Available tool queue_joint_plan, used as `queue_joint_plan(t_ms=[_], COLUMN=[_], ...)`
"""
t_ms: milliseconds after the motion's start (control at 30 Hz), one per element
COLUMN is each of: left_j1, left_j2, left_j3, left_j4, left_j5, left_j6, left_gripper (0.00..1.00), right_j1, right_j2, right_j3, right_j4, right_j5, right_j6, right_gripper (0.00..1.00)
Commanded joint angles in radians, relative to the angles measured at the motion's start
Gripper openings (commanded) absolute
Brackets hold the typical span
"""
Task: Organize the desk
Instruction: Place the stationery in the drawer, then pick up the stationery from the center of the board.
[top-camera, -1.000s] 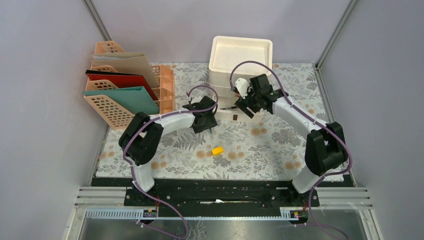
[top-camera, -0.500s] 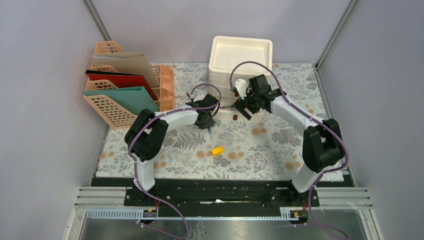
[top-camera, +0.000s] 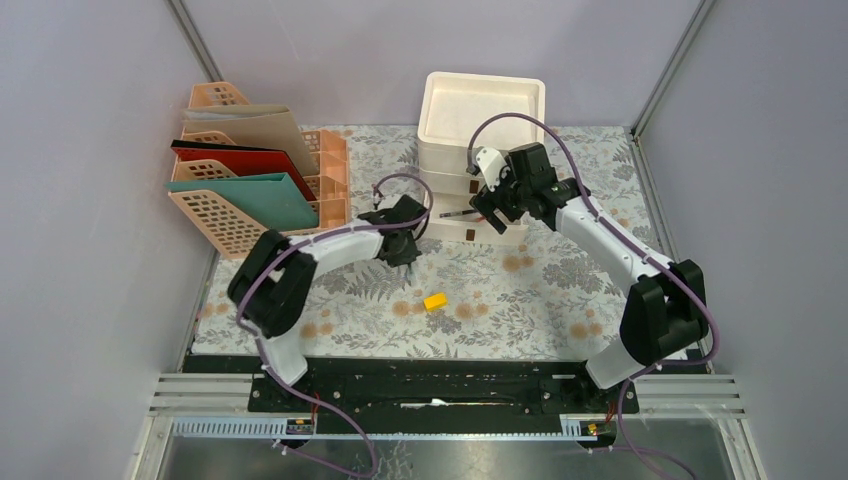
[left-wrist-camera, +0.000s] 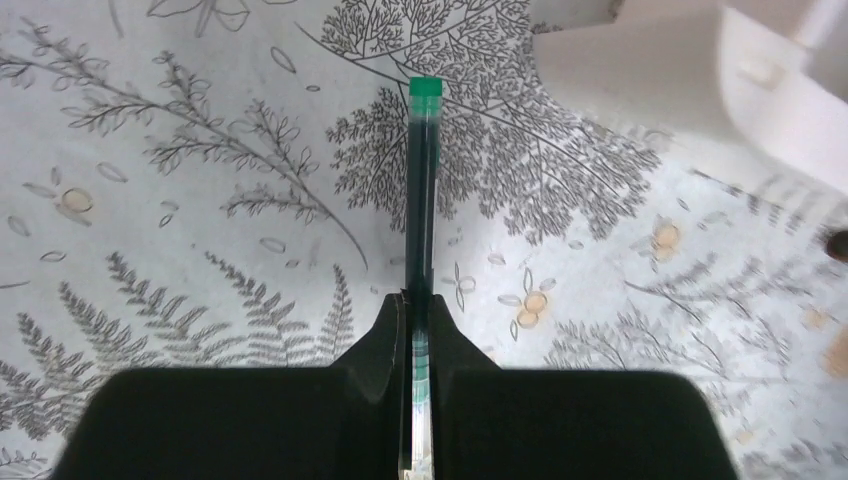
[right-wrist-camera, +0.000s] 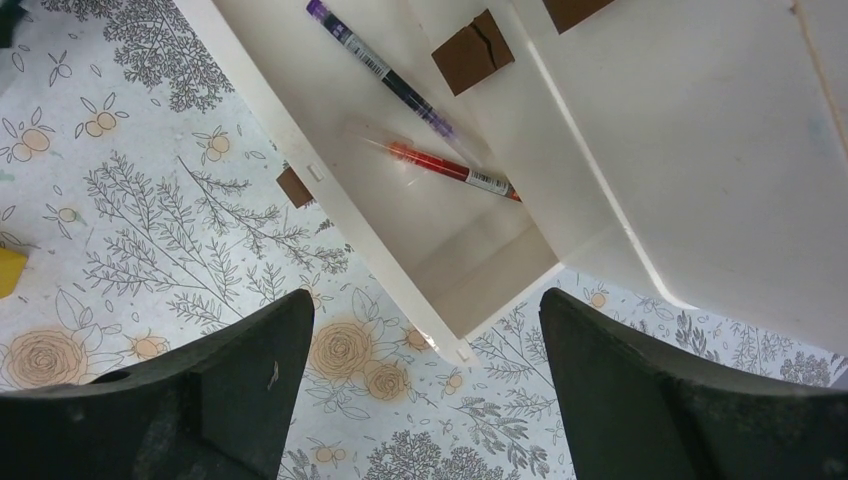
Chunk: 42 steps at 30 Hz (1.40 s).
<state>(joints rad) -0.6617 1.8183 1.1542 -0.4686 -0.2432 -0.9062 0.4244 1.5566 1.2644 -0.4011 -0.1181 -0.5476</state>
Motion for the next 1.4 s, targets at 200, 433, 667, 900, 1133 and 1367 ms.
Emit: queue_joint_plan(t_ms=[200, 433, 667, 900, 1133, 1367], left_j1=[0.063, 0.066, 0.068, 0.068, 0.064, 0.063], left_j2=[-0.432, -0.486, -0.467, -0.443, -0.414, -0.424], left_j3=[-0.346, -0.419, -0.410, -0.374, -0.364, -0.381], left_j4=[0.520, 0.772, 0.884, 0.979, 1.037, 1.045], left_j5=[0.222, 0.335, 0.356, 0.375, 0.405, 0.412], left_j6=[-0.120, -0.201, -0.225, -0.242, -0.271, -0.267], left_gripper=[0.00, 0.00, 0.00, 0.00, 0.00, 0.00], right_j1=[-0.003, 0.001, 0.001, 0.003, 0.007, 0.007], right_j2=[0.051, 0.094, 0.103, 0.110, 0.139, 0.127], right_j3=[-0.086, -0.118, -0.082, -0.081, -0.040, -0.038], right_j4=[0.016, 0.474, 0.474, 0.474, 0.474, 0.474], right_j5=[-0.016, -1.077, -1.077, -1.077, -1.077, -1.077], right_j6=[0.011, 0.857, 0.857, 0.857, 0.857, 0.857], right_gripper=[0.90, 0.88, 0.88, 0.88, 0.88, 0.88])
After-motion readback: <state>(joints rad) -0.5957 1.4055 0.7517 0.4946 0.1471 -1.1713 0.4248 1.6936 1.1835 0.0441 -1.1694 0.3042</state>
